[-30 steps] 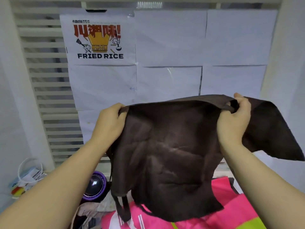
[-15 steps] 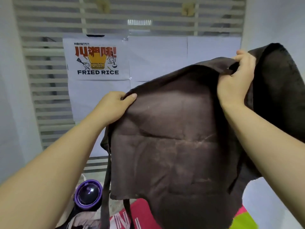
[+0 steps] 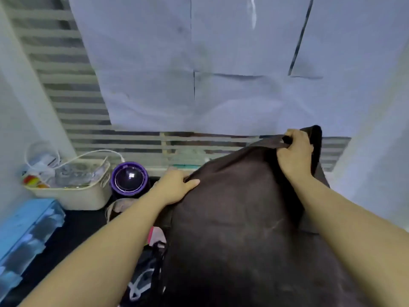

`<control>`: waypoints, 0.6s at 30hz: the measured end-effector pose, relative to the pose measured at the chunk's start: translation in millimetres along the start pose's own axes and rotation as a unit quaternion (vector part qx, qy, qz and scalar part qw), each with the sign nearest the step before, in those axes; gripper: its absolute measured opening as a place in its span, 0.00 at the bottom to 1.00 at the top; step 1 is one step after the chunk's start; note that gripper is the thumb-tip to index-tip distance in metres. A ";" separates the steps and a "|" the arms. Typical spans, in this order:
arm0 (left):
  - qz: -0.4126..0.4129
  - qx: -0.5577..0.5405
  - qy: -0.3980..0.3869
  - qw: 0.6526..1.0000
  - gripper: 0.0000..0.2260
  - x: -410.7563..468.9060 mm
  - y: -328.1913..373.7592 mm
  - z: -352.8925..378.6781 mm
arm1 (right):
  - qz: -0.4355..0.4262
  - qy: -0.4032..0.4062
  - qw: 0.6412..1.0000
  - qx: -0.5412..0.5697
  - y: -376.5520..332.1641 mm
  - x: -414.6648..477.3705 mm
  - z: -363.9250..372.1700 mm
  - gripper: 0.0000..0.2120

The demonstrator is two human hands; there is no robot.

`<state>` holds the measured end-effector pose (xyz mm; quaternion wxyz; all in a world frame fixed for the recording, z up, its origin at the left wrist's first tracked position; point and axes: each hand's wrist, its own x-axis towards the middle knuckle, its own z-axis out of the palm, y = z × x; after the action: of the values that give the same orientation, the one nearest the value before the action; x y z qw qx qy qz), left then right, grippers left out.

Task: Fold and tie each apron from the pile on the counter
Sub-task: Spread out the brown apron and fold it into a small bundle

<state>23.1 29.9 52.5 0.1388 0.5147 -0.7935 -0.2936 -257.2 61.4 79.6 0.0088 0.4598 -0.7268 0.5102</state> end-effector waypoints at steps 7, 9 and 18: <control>-0.093 0.017 -0.071 0.993 0.11 32.2 -68.1 39.9 | 0.044 -0.097 0.991 -0.084 71.2 -11.2 59.7 0.06; -0.115 0.065 -0.088 0.987 0.10 39.8 -83.7 37.3 | 0.032 -0.107 0.989 -0.093 73.7 -3.4 69.3 0.07; -0.145 0.289 0.133 0.937 0.15 64.7 -116.6 3.1 | -0.081 -0.172 0.977 -0.099 72.5 46.7 132.6 0.06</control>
<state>79.3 -61.9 -26.2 0.0441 0.6768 -0.7349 0.0025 -272.8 -64.7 -14.7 -0.0300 0.5948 -0.7246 0.3468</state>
